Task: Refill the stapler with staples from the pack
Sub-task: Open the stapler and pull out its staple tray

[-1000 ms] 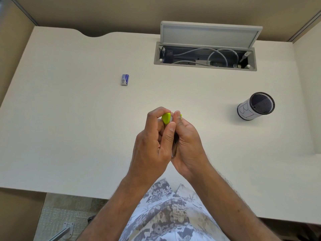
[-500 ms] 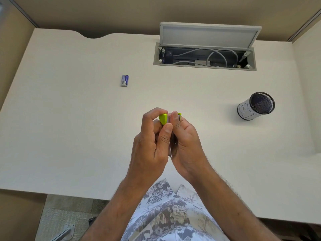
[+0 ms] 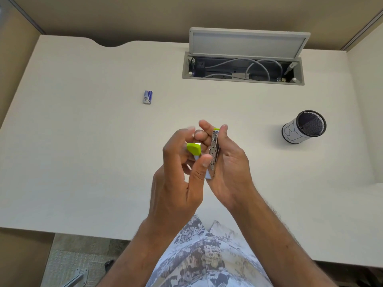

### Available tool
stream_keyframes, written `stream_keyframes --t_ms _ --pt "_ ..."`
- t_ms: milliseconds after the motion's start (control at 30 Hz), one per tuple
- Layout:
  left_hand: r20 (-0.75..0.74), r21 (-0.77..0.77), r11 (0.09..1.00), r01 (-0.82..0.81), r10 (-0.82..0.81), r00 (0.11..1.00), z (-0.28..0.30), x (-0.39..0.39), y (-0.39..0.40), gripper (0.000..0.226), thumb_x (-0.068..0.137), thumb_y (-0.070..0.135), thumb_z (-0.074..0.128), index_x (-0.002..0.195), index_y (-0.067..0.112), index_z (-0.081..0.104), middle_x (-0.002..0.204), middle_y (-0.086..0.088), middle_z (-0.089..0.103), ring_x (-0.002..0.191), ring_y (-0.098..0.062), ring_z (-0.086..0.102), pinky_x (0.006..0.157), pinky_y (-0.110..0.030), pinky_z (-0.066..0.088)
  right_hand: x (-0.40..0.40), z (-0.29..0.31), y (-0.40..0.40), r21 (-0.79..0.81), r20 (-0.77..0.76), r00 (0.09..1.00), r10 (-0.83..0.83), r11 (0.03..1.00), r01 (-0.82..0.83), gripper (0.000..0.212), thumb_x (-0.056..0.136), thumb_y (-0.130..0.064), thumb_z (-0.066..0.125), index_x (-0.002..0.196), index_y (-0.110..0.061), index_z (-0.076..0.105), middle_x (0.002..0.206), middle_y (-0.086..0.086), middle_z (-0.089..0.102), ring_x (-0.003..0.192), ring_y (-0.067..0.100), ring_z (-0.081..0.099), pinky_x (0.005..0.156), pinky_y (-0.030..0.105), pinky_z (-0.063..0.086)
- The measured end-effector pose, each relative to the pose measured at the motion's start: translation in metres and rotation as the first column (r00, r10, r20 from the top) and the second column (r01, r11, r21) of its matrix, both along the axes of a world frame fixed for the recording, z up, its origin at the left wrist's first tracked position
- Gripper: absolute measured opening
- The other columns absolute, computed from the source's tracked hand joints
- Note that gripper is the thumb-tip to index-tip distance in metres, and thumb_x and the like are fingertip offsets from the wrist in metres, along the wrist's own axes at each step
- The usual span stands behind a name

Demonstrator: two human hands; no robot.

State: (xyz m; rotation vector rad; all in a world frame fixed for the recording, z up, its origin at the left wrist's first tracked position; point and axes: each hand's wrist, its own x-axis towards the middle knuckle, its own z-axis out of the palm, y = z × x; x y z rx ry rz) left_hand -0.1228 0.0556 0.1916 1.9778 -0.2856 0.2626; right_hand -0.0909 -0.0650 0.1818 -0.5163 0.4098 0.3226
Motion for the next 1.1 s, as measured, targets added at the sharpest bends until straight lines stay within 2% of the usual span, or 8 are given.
stream_keyframes --t_ms 67,133,300,533,667,767,900,1100 --pt "0.047 0.039 0.999 0.002 -0.004 0.999 -0.002 -0.003 0.001 0.054 0.103 0.033 0.061 0.148 0.028 0.03 0.112 0.013 0.069 0.088 -0.014 0.072 0.069 -0.033 0.059 0.001 0.001 0.0 0.015 -0.003 1.0 0.019 1.0 -0.019 0.053 0.108 -0.046 0.033 0.134 -0.007 0.055 0.106 0.012 0.071 0.093 0.026 0.075 0.075 0.038 0.061" --pt "0.094 0.055 0.998 0.015 -0.02 0.995 -0.003 -0.007 0.001 0.049 0.104 0.04 0.057 0.145 0.03 0.034 0.116 0.022 0.063 0.088 -0.013 0.07 0.068 -0.031 0.058 0.003 0.0 0.001 0.007 -0.007 1.0 0.02 1.0 -0.02 0.056 0.108 -0.046 0.032 0.14 -0.005 0.053 0.122 0.02 0.067 0.107 0.032 0.073 0.079 0.04 0.062" --pt "0.132 0.031 0.994 0.101 -0.104 0.986 -0.013 -0.015 0.008 0.034 0.107 0.044 0.05 0.133 0.023 0.053 0.118 0.008 0.066 0.096 -0.009 0.067 0.071 -0.031 0.058 0.007 -0.002 0.002 0.017 0.028 0.999 -0.042 0.999 0.042 0.053 0.11 -0.041 0.032 0.146 -0.004 0.044 0.116 0.019 0.074 0.116 0.037 0.07 0.096 0.046 0.059" --pt "0.07 -0.079 0.975 0.208 -0.203 0.977 -0.02 -0.024 0.008 0.048 0.109 0.049 0.038 0.122 0.011 0.063 0.12 -0.003 0.062 0.11 -0.015 0.064 0.078 -0.023 0.056 0.01 -0.003 0.001 -0.007 0.059 0.996 -0.073 0.997 0.073 0.051 0.11 -0.039 0.033 0.146 -0.004 0.043 0.117 0.021 0.073 0.116 0.038 0.069 0.1 0.047 0.057" --pt "-0.157 -0.349 0.931 0.103 -0.167 0.973 -0.02 -0.034 0.007 0.06 0.104 0.062 0.037 0.11 0.013 0.072 0.118 -0.003 0.062 0.111 -0.034 0.067 0.079 -0.043 0.065 0.011 0.0 -0.003 -0.084 0.061 0.994 -0.087 0.992 0.092 0.049 0.111 -0.04 0.031 0.143 -0.006 0.046 0.115 0.018 0.075 0.115 0.036 0.071 0.1 0.045 0.057" --pt "-0.366 -0.448 0.89 -0.082 -0.099 0.925 -0.022 -0.037 0.005 0.035 0.1 0.042 0.065 0.1 0.008 0.073 0.107 -0.004 0.068 0.101 -0.039 0.069 0.077 -0.062 0.063 0.011 0.002 -0.003 -0.17 0.082 0.994 -0.071 0.982 0.084 0.047 0.111 -0.04 0.029 0.139 -0.008 0.049 0.111 0.017 0.077 0.114 0.034 0.071 0.103 0.044 0.056" --pt "-0.548 -0.537 0.815 -0.22 -0.138 0.825 -0.018 -0.03 0.002 0.015 0.09 0.021 0.077 0.103 0.015 0.072 0.1 -0.014 0.074 0.084 -0.038 0.075 0.07 -0.043 0.066 0.01 -0.001 0.004 -0.234 0.095 0.995 -0.007 0.972 0.029 0.045 0.111 -0.041 0.029 0.136 -0.011 0.052 0.116 0.017 0.076 0.119 0.032 0.069 0.111 0.045 0.049" --pt "-0.688 -0.493 0.818 -0.298 -0.157 0.708 -0.021 -0.01 0.009 0.017 0.092 0.027 0.074 0.106 0.018 0.079 0.091 -0.008 0.077 0.066 -0.027 0.078 0.057 -0.039 0.065 0.011 -0.013 0.012 -0.267 0.075 0.988 0.137 0.957 -0.112 0.048 0.111 -0.04 0.026 0.141 -0.009 0.048 0.124 0.017 0.073 0.125 0.028 0.066 0.116 0.045 0.038"
